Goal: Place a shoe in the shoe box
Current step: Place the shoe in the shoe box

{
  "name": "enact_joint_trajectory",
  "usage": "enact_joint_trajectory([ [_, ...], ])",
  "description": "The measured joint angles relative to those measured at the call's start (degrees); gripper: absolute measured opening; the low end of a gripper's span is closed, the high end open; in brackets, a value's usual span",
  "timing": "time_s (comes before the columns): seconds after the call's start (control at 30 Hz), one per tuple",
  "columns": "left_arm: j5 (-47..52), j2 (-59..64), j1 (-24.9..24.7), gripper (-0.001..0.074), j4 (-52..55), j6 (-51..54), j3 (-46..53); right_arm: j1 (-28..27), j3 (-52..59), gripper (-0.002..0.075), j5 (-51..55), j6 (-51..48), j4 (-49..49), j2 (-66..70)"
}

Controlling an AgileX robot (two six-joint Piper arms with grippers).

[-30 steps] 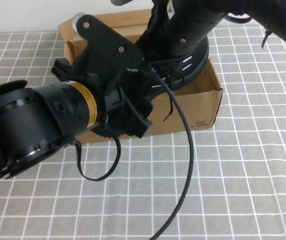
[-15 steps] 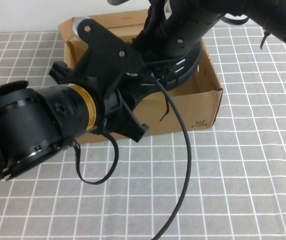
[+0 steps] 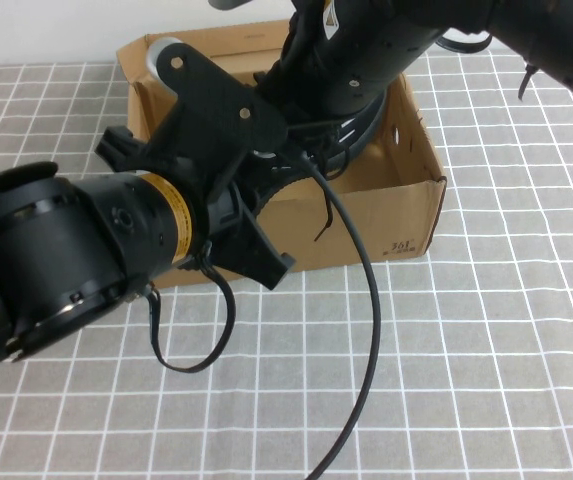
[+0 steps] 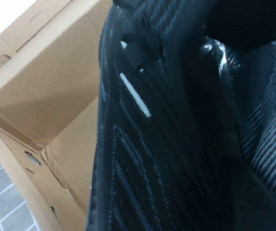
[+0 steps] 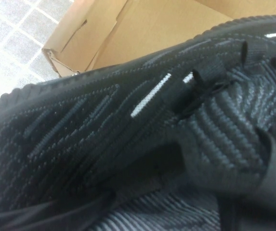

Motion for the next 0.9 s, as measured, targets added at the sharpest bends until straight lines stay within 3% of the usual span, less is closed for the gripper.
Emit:
enact_joint_trajectory([
  [0.1, 0.49, 0.10, 0.00, 0.0023, 0.00, -0.02, 0.00, 0.00, 0.00, 0.0102, 0.96, -0.10, 0.06, 0.00],
  [0.27, 1.68, 0.45, 0.00, 0.0021, -0.51, -0.02, 0.18, 0.00, -0.13, 0.0307, 2.74, -0.14, -2.17, -0.11],
  [0.37, 1.55, 0.45, 0.00, 0.0021, -0.63, -0.02, 0.18, 0.00, -0.13, 0.0353, 3.21, -0.14, -3.62, -0.45],
  [0.7, -0.90, 0.45, 0.00, 0.0021, 2.01, -0.02, -1.18, 0.45, -0.13, 0.0364, 3.70, -0.17, -9.50, -4.65],
  [0.9, 6.99, 0.45, 0.27, 0.0019, 2.03, 0.12, -3.02, -2.71, -0.13, 0.0267, 4.61, -0.42, -15.47, -10.94],
])
